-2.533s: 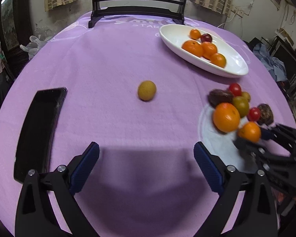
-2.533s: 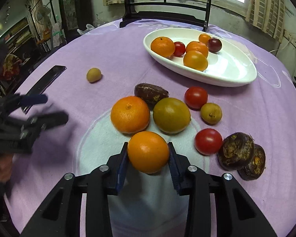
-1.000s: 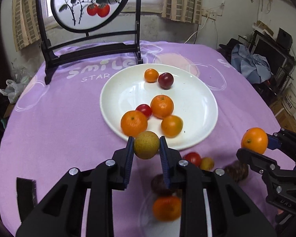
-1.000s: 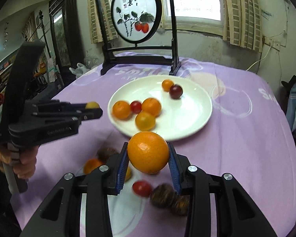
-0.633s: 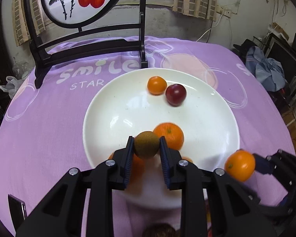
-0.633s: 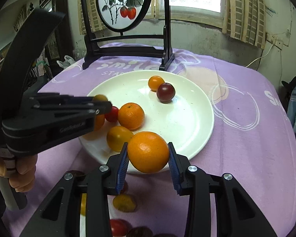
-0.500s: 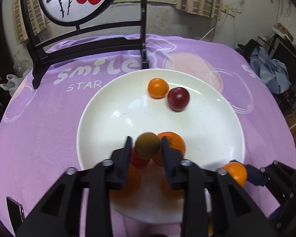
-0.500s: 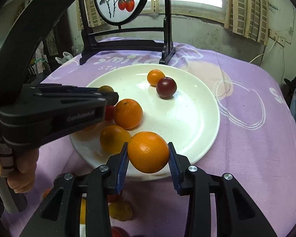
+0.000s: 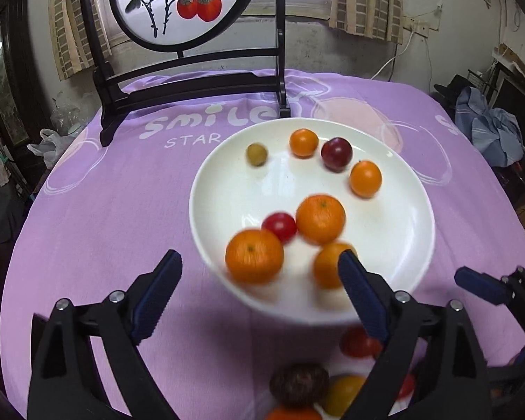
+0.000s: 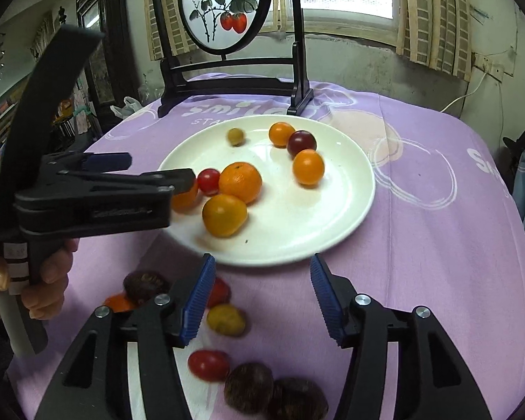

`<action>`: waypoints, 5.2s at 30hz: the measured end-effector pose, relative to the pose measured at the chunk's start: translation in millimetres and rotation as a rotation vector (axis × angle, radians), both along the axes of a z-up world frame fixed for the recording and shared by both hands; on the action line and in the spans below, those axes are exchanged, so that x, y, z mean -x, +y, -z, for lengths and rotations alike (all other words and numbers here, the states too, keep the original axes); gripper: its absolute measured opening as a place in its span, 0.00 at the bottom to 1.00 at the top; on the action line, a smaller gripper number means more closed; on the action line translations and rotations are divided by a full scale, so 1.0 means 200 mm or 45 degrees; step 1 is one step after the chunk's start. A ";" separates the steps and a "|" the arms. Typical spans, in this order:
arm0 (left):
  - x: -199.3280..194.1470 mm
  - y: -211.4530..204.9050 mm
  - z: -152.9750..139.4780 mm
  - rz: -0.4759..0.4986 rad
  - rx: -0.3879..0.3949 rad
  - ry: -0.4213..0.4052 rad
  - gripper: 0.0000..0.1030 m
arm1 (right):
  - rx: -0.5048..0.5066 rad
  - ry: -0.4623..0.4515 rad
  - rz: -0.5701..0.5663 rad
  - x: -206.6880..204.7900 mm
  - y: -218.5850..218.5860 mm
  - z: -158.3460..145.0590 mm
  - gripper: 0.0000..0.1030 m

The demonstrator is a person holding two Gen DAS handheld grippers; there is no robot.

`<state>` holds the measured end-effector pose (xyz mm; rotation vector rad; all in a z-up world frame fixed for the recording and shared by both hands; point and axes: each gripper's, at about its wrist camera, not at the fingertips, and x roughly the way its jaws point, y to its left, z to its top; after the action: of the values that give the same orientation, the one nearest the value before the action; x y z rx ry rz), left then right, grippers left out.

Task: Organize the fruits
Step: 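Move both open tools back toward the remaining fruits, then grasp a dark passion fruit with the right tool while the left tool grasps a tangerine, then carry the passion fruit and tangerine over the white plate and open both tools, then move both open tools back toward the remaining fruits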

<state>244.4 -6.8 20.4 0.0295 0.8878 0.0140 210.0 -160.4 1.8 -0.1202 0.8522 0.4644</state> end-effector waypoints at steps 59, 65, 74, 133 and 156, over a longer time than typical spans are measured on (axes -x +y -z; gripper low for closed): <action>0.51 0.03 0.27 0.147 0.039 0.101 0.94 | 0.032 -0.051 0.134 0.38 -0.15 0.06 0.45; 0.52 -0.01 0.30 0.171 -0.039 0.071 0.94 | 0.032 -0.073 0.120 0.41 -0.13 0.05 0.45; 0.54 -0.08 0.34 0.260 -0.028 0.103 0.43 | 0.044 -0.072 0.081 0.43 -0.09 0.06 0.45; 0.20 0.04 -0.01 0.081 0.092 -0.004 0.87 | 0.003 0.009 0.104 0.11 -0.14 0.00 0.75; 0.45 0.12 0.26 0.129 0.179 0.128 0.87 | 0.156 0.124 0.252 0.24 -0.08 0.27 0.45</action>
<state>155.0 17.1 -32.2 -0.0566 0.9847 -0.1453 161.2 -177.1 -51.8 -0.1251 0.9778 0.2342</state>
